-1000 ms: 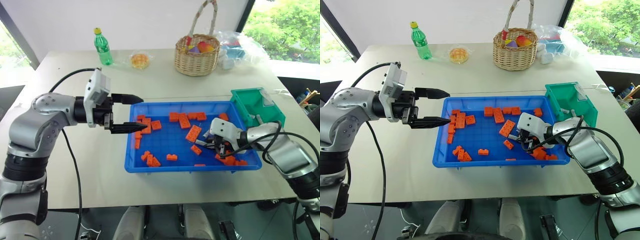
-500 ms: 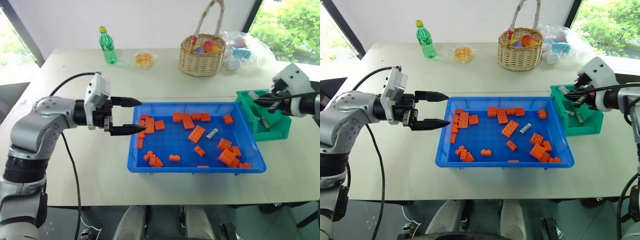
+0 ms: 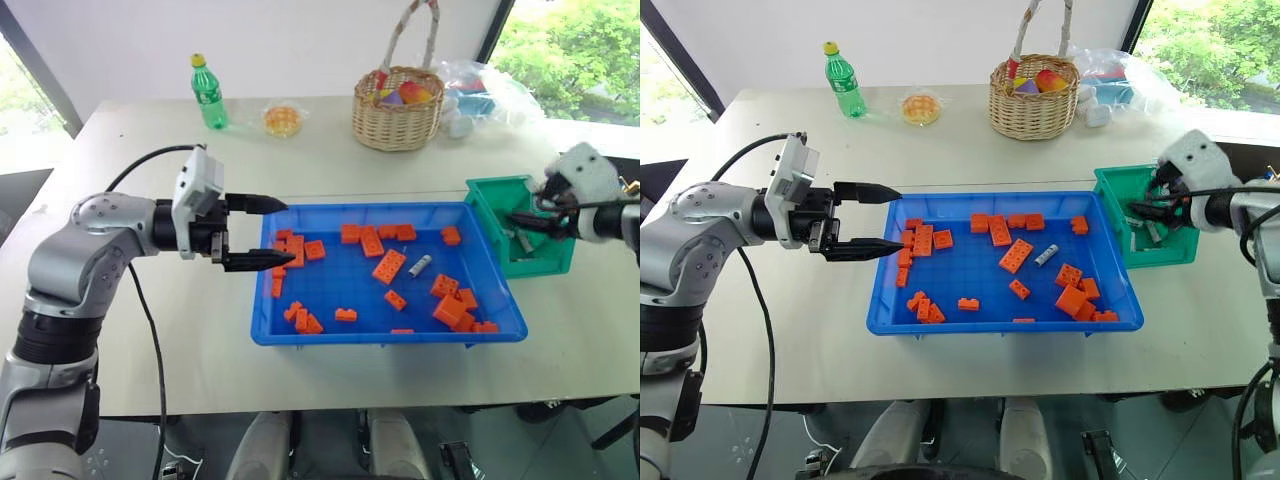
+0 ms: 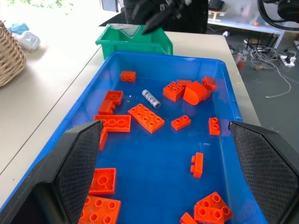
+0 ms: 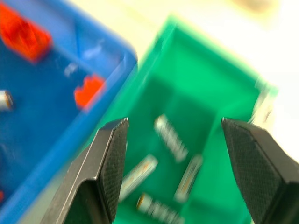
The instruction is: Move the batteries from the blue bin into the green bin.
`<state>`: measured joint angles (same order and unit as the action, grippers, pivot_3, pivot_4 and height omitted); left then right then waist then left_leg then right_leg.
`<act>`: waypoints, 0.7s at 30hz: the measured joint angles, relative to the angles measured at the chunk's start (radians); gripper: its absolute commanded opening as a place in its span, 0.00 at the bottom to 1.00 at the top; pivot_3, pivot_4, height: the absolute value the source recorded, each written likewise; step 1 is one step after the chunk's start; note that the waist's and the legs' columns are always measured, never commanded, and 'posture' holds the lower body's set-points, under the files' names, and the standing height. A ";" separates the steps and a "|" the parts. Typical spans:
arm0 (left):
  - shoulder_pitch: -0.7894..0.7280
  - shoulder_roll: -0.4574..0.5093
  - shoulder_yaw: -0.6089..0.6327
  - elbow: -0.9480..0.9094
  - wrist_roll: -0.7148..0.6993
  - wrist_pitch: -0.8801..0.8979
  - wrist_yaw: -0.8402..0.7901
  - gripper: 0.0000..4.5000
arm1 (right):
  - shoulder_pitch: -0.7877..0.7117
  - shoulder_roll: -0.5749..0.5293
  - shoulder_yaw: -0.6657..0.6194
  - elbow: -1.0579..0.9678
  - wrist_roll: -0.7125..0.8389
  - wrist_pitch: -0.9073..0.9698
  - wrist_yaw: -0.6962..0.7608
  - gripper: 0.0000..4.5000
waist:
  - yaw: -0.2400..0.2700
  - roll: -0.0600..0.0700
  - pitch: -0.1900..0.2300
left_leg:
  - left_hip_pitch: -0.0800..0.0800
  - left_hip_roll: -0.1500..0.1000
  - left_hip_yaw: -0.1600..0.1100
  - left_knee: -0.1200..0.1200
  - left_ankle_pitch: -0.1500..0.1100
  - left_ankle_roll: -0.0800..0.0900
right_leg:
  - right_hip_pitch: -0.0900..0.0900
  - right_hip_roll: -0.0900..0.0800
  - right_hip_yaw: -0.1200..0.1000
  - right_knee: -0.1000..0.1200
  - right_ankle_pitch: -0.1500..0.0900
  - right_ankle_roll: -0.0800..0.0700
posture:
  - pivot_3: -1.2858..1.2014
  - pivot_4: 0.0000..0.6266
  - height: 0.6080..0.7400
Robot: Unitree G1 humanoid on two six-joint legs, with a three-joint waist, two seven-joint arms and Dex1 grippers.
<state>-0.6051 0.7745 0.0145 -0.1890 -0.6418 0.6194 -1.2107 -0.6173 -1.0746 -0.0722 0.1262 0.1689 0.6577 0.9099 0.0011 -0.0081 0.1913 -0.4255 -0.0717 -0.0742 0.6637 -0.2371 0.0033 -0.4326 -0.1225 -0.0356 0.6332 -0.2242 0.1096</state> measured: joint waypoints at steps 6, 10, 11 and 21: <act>-0.011 -0.005 -0.002 0.011 0.004 -0.001 -0.004 1.00 | -0.158 0.072 0.172 0.086 -0.018 -0.300 0.259 0.75 | -0.016 -0.001 0.000 | 0.001 0.000 -0.001 0.000 0.000 0.000 | 0.001 0.001 0.000 0.000 0.000 0.001 | 0.52 0.24 0.64; -0.016 -0.013 -0.001 0.012 0.006 -0.002 -0.001 1.00 | -0.225 0.145 0.333 0.196 -0.080 -0.453 0.447 0.75 | -0.017 -0.001 0.000 | 0.000 0.000 -0.001 0.000 0.000 0.000 | 0.001 0.001 0.000 0.000 0.002 0.004 | 0.52 0.24 0.64; -0.017 -0.014 -0.001 0.010 0.006 -0.002 0.004 1.00 | -0.257 0.172 0.376 0.252 -0.113 -0.506 0.483 0.75 | -0.018 -0.001 0.000 | 0.000 0.000 -0.001 0.000 0.000 -0.001 | 0.001 0.001 0.000 0.000 0.002 0.004 | 0.52 0.24 0.64; 0.046 0.009 0.031 -0.055 -0.007 0.010 0.047 1.00 | -0.373 0.285 0.491 0.622 -0.280 -0.843 0.584 0.75 | -0.016 -0.001 0.000 | 0.000 0.000 -0.001 0.000 0.002 -0.003 | 0.000 0.001 0.001 0.000 0.003 0.004 | 0.52 0.24 0.64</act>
<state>-0.5592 0.7836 0.0451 -0.2436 -0.6486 0.6295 -1.1635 -0.9908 -0.7899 0.4186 0.7483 -0.1115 -0.1857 1.4936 -0.0149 -0.0088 0.1915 -0.4251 -0.0719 -0.0756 0.6638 -0.2355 0.0004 -0.4326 -0.1210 -0.0347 0.6336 -0.2217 0.1136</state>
